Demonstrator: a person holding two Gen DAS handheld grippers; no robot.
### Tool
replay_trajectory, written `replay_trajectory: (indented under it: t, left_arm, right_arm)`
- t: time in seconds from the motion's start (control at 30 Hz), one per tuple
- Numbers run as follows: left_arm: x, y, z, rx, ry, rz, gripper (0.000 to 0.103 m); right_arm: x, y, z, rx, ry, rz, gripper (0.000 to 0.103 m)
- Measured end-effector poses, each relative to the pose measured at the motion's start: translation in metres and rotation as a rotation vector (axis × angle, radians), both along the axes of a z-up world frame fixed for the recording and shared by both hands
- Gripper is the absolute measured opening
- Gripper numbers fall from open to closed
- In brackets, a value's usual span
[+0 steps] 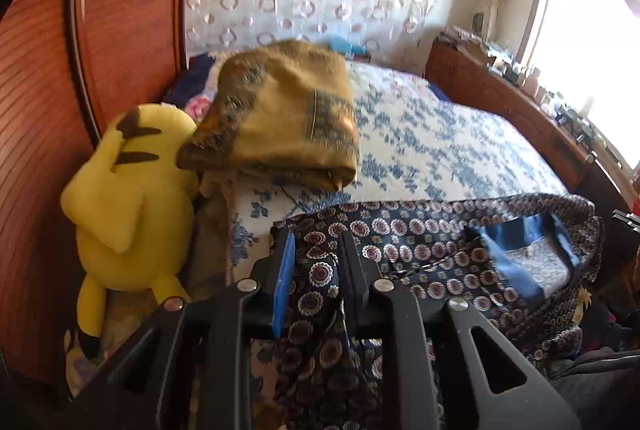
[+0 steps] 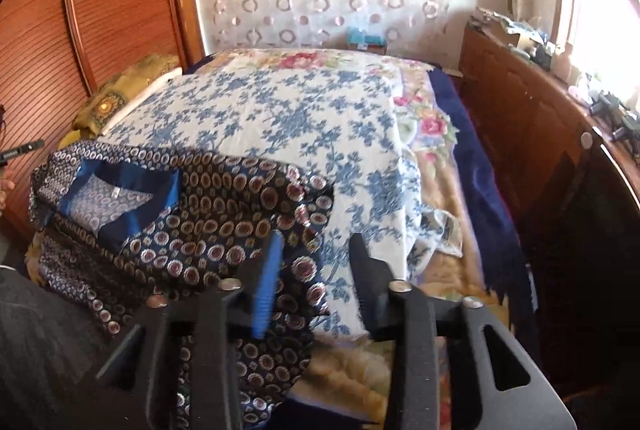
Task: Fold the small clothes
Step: 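Fold the hem over with the left tool while the right tool grasps the shirt edge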
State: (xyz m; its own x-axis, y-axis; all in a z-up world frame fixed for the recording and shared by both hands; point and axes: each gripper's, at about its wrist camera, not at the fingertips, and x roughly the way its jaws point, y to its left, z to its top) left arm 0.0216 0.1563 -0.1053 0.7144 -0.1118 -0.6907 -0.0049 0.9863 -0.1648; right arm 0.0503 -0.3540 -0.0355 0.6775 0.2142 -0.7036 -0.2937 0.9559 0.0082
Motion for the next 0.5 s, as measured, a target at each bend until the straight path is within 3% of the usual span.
replay_trajectory:
  t: [0.07, 0.23, 0.5]
  left_arm:
    - [0.01, -0.001, -0.009, 0.011, 0.033, 0.006, 0.02]
    - [0.029, 0.0, -0.03, 0.008, 0.122, 0.024, 0.021]
    - [0.042, -0.001, -0.046, 0.02, 0.175, 0.015, 0.022]
  right_arm:
    - [0.006, -0.001, 0.002, -0.005, -0.01, -0.016, 0.053]
    - [0.027, 0.007, -0.002, -0.003, -0.02, -0.018, 0.055]
    - [0.071, 0.034, -0.022, -0.002, 0.02, 0.02, 0.056]
